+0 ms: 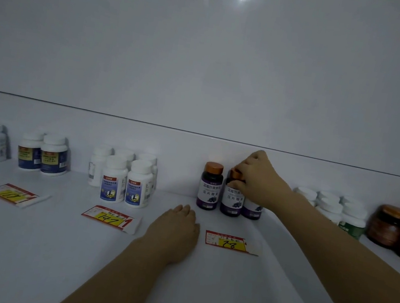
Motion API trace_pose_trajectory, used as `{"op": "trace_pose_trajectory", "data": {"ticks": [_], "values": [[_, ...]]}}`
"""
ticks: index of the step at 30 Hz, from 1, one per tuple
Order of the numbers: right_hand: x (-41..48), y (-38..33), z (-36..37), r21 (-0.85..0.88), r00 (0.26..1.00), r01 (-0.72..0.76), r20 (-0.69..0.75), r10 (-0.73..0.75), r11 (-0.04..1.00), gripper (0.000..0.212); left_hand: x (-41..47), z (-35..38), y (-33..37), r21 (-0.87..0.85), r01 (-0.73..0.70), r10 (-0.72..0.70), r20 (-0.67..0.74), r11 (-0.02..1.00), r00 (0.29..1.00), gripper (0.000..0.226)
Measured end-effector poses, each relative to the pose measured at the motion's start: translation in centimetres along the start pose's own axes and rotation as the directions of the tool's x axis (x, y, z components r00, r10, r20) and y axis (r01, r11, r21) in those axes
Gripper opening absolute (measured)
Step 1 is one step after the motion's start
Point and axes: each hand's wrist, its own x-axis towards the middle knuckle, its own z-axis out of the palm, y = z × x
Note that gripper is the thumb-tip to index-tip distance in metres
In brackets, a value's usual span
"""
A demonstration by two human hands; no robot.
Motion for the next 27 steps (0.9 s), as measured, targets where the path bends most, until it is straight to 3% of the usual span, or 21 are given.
{"op": "trace_pose_trajectory", "data": {"ticks": [4, 6, 9, 14, 21, 24, 27], "values": [[-0.9, 1.1, -0.5, 0.043, 0.990, -0.087, -0.106, 0.092, 0.995, 0.043, 0.0, -0.1, 0.1, 0.011, 0.009, -0.009, 0.009, 1.000, 1.000, 0.053], [-1.6, 1.9, 0.2, 0.050, 0.985, -0.160, -0.056, 0.163, 0.986, 0.039, 0.0, -0.1, 0.1, 0.012, 0.010, -0.010, 0.016, 1.000, 1.000, 0.053], [-2.7, 2.2, 1.5, 0.250, 0.971, -0.239, 0.030, 0.239, 0.938, 0.039, -0.1, -0.2, 0.2, 0.011, 0.011, -0.011, 0.024, 1.000, 1.000, 0.053], [-3.4, 2.0, 1.5, 0.440, 0.944, -0.277, -0.044, 0.328, 0.855, 0.039, -0.2, -0.3, 0.2, -0.009, 0.018, -0.018, 0.024, 1.000, 1.000, 0.053], [-5.5, 1.5, -2.9, 0.534, 0.940, -0.213, -0.115, 0.320, 0.819, 0.037, -1.1, -1.7, 1.2, -0.325, 0.017, -0.069, -0.149, 0.946, 0.986, 0.054], [-5.8, 0.1, -4.4, 0.700, 0.949, -0.172, -0.071, 0.307, 0.693, 0.030, -1.2, -2.4, 1.8, -0.509, -0.124, 0.029, -0.190, 0.852, 0.981, 0.065], [-5.4, -1.6, -4.2, 0.864, 0.953, -0.157, 0.006, 0.302, 0.479, 0.027, -1.4, -2.7, 2.4, -0.643, -0.188, 0.103, -0.168, 0.742, 0.980, 0.073]]}}
